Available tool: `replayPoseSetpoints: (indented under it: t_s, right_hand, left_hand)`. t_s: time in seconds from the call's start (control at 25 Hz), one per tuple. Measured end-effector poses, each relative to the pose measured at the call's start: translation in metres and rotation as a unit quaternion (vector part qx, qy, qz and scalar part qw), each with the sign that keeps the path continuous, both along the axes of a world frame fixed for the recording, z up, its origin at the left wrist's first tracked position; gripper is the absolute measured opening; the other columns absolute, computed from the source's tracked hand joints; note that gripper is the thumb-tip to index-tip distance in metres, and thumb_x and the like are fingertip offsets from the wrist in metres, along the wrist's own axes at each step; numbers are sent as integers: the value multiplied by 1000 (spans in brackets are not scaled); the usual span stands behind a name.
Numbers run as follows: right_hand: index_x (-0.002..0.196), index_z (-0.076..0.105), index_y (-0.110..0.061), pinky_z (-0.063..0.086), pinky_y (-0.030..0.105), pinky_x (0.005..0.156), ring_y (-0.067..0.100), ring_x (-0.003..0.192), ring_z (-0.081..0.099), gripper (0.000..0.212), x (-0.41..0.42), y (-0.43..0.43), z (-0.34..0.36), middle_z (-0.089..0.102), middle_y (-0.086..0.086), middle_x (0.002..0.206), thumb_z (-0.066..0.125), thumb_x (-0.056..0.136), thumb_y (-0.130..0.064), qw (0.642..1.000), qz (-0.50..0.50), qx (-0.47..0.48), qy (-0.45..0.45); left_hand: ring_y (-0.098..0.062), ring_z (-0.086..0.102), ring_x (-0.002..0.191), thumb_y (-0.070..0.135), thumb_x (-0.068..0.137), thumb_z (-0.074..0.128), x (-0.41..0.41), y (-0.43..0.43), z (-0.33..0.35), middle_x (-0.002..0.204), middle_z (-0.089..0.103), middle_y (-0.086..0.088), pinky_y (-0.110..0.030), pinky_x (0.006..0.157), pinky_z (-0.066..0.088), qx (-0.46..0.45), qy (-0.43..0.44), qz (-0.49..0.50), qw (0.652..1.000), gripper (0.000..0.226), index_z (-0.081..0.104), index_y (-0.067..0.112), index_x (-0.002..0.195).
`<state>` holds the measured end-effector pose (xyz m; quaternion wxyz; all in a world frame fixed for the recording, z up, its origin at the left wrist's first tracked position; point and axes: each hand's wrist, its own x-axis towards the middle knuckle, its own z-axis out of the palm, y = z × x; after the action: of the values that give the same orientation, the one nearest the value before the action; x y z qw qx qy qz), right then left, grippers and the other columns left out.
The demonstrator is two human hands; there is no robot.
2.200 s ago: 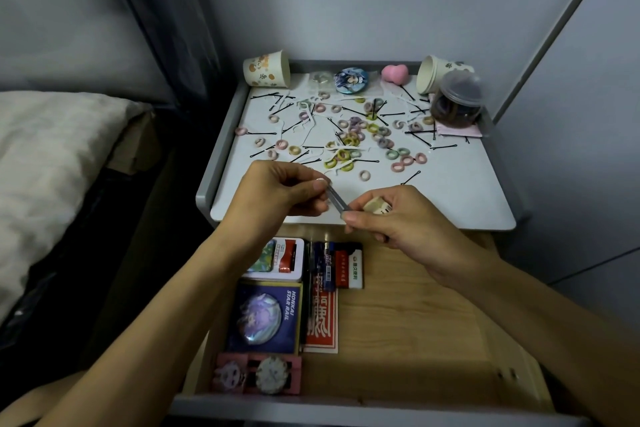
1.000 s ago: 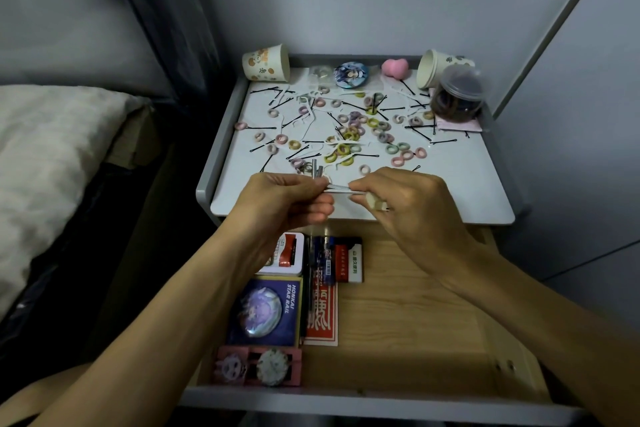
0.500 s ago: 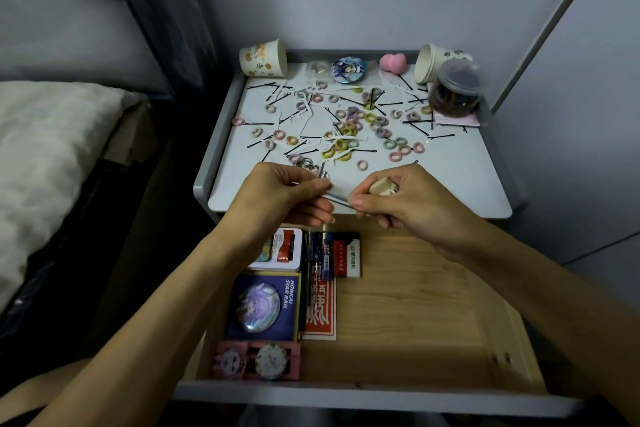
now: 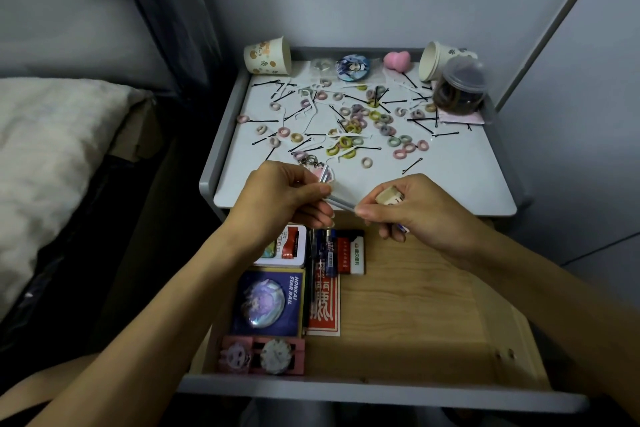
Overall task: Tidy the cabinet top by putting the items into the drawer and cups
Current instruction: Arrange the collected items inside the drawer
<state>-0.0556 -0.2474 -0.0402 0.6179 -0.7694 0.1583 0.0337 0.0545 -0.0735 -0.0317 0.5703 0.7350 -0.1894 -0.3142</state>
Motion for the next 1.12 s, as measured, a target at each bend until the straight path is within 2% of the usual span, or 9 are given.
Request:
replayPoseSetpoints:
  t_s: [0.24,0.44,0.52,0.56,0.64,0.72,0.76,0.88,1.12]
  right_hand:
    - [88,72,-6,45,23,47,16,59,64,12,-6,13,-10,73,7,76,71,86,-18,998,52,-9,42]
    - [85,71,-2,45,22,50,14,58,60,12,-19,32,-25,69,7,70,69,88,-13,997,62,-6,47]
    - [83,70,-2,46,21,50,12,56,59,12,-32,36,-36,67,7,66,67,89,-12,996,48,-4,76]
    - [82,70,-2,46,21,50,11,55,59,12,-39,36,-42,67,7,65,66,90,-11,994,39,-6,99]
    - [86,70,0,47,19,51,10,55,59,12,-55,29,-58,67,7,66,64,91,-9,989,5,13,150]
    - [94,68,2,48,19,51,10,57,59,12,-65,19,-76,67,9,71,64,91,-8,978,-61,40,197]
    - [95,68,3,49,18,50,10,57,60,11,-65,14,-87,66,10,73,64,90,-7,970,-100,49,216]
    - [95,64,4,49,19,47,10,53,60,12,-53,7,-116,65,9,69,67,88,-6,947,-195,68,245]
    - [88,62,1,55,23,55,18,63,62,9,-21,12,-137,65,14,77,68,87,-6,935,-264,75,225]
  left_hand:
    - [-30,70,63,5,90,64,0,11,-6,75,71,-25,-27,58,59,35,-1,-43,998,14,66,-8,85]
    - [-27,72,65,8,92,63,-4,24,-13,76,72,-22,-31,64,60,75,38,-107,991,14,66,-6,89]
    - [-25,73,67,18,92,65,-3,34,-19,75,74,-15,-33,67,61,122,-9,-103,987,17,70,3,88]
    - [-23,73,68,26,92,66,0,41,-24,74,74,-11,-34,69,60,183,-86,-79,976,20,72,7,88]
    - [-26,70,78,41,91,62,8,55,-34,86,73,-9,-35,71,57,352,-276,-15,894,30,71,12,93]
    - [-34,65,94,45,92,56,11,66,-41,105,67,-12,-36,74,48,473,-348,7,810,38,64,12,107]
    - [-36,62,101,45,94,52,11,67,-45,112,64,-13,-38,75,45,499,-341,-2,797,40,59,12,115]
    - [-39,57,111,32,96,49,7,60,-56,123,59,-17,-41,84,44,493,-286,-28,821,40,51,8,127]
    - [-38,59,107,27,95,51,9,56,-63,119,62,-18,-40,85,46,467,-285,-22,837,34,56,5,120]
